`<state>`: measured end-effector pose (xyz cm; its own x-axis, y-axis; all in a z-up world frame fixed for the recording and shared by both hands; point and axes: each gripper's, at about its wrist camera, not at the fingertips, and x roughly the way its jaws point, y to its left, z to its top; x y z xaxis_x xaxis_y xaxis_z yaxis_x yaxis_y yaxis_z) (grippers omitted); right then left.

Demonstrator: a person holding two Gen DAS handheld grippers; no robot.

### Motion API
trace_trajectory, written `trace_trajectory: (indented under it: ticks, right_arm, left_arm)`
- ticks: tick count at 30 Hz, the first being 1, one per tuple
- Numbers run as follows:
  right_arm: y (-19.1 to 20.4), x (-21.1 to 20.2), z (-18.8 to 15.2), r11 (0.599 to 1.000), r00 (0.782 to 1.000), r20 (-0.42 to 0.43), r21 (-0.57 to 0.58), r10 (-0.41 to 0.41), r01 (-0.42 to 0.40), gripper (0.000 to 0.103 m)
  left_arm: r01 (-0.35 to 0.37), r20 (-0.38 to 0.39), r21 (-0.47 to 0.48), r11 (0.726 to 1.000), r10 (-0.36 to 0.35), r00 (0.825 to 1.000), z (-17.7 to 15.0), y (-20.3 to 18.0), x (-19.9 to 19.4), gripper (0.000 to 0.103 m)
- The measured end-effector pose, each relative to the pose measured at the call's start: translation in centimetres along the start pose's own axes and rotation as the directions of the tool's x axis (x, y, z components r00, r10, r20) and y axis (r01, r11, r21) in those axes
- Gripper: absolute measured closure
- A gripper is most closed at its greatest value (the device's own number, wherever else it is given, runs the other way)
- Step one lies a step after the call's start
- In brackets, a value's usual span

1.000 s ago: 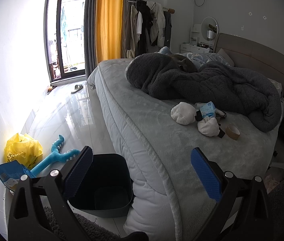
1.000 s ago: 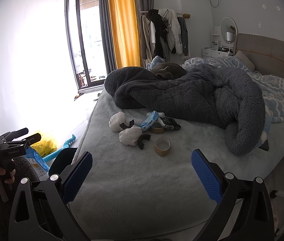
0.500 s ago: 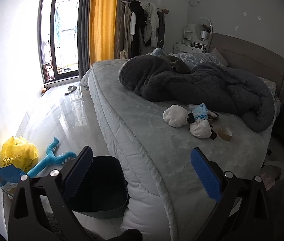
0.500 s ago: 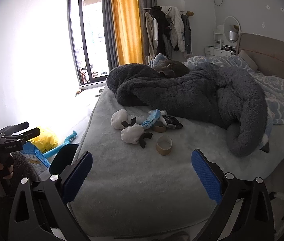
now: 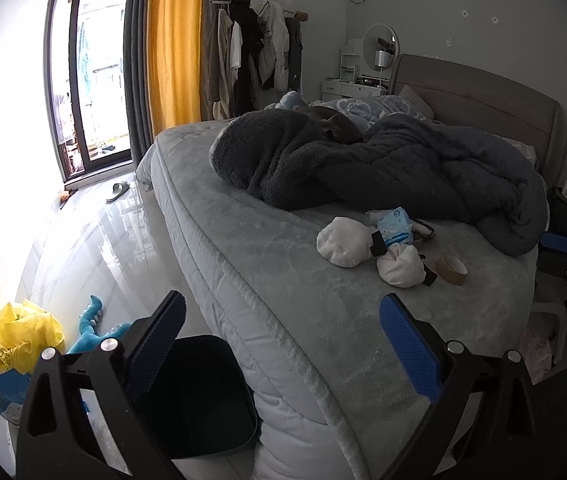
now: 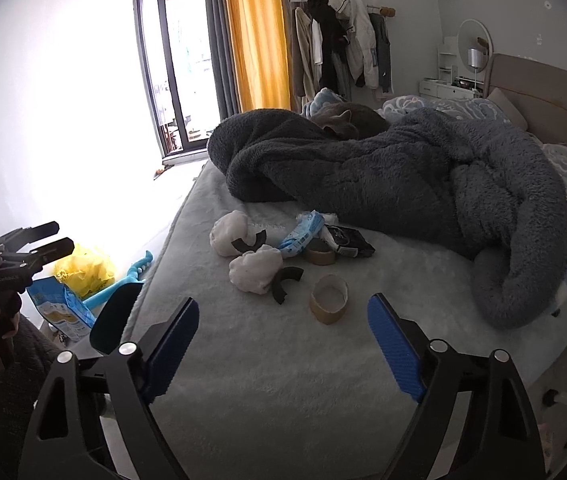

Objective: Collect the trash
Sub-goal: 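Move the right tool to the cardboard tape roll and close around it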

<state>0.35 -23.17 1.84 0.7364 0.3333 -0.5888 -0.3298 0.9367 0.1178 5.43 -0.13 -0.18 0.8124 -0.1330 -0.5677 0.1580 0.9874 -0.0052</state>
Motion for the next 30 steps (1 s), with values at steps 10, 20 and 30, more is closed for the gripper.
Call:
trace_trajectory:
  ticks: [10,20,30]
  right_arm:
    - [-2.0,6.0,-0.2,0.999,0.995,-0.097,-0.030,0.018,-0.021,0.030]
    - [-4.5,11.0,-0.8,0.998,0.982,-0.186,-0.049,0.015,-0.025,0.042]
    - [-5.2,14.4,-0.6,0.993,0.967,-0.251,-0.099,0.044,-0.071,0.046]
  left_arm:
    - [0.064,-0.048,0.006,0.998,-0.063,0.997,1.1,0.8,4.4,0.005]
    - [0.118,-0.053,0.025,0.993,-0.117,0.992,2.6,1.2,8.2,0.005]
    - [0.182,-0.078,0.046,0.982,-0.178,0.981,2.6,1.1,11.6,0.005]
